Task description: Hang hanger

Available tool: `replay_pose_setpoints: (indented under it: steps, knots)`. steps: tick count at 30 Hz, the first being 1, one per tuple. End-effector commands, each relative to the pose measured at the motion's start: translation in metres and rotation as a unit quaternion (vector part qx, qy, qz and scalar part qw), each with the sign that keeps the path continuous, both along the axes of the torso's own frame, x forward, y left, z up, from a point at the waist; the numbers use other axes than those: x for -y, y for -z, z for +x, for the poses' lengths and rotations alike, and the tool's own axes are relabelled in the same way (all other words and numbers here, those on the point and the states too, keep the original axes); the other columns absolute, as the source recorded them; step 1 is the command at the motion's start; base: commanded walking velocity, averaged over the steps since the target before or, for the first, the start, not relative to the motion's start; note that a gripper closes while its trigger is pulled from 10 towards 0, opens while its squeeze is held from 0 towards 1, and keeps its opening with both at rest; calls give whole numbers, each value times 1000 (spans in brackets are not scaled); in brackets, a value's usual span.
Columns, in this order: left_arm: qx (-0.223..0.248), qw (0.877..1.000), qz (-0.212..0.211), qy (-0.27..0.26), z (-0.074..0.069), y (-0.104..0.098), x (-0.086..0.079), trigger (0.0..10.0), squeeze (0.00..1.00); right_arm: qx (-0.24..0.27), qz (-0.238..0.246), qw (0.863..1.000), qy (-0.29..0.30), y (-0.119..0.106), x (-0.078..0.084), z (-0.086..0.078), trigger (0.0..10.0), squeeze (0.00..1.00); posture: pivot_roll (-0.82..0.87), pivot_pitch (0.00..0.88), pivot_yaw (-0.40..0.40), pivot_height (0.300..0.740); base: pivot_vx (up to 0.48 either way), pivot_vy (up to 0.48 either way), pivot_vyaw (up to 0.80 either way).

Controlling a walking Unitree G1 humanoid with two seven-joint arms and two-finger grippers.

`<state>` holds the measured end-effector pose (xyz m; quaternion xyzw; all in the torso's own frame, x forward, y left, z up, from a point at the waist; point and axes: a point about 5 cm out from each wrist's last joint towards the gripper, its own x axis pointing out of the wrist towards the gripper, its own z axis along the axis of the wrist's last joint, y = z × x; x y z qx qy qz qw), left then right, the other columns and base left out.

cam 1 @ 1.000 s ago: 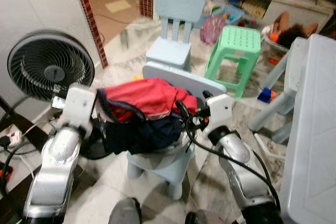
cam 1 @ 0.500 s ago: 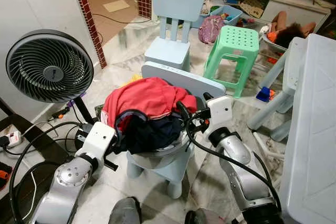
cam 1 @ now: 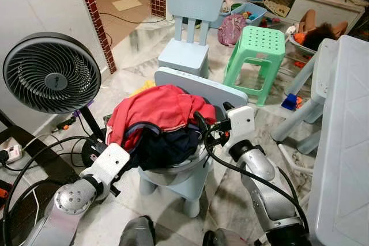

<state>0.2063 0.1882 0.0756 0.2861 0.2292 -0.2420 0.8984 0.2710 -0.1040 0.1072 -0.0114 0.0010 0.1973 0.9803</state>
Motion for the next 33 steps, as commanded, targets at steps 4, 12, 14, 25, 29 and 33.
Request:
replay_pose_setpoints:
  steps: [4,12,14,25,29,33]
  knots:
    - [-4,998,48,48,-15,0,-10,10000,1000,-1,-6,1000,0,0,2,-1,10000,0,116,115,-18,740,0,0,0]
    - [35,993,109,38,-12,11,-34,10000,1000,-4,-2,1000,-7,1,-4,-3,10000,0,121,116,-21,740,0,0,0]
    - [44,992,110,41,-9,13,-37,10000,1000,-4,-3,1000,-7,0,-2,-2,10000,0,118,116,-22,740,0,0,0]
    - [59,986,134,73,16,21,-51,10000,0,-3,-7,1000,-6,-1,-1,-2,10000,0,111,116,-25,740,0,0,0]
    - [60,984,141,91,30,26,-47,10000,0,-1,-9,1000,-9,-2,-1,-2,10000,0,83,111,-24,740,0,0,0]
    - [65,983,140,98,40,25,-43,10000,0,1,-11,1000,-7,-4,1,-2,10000,0,70,112,-20,740,0,0,0]
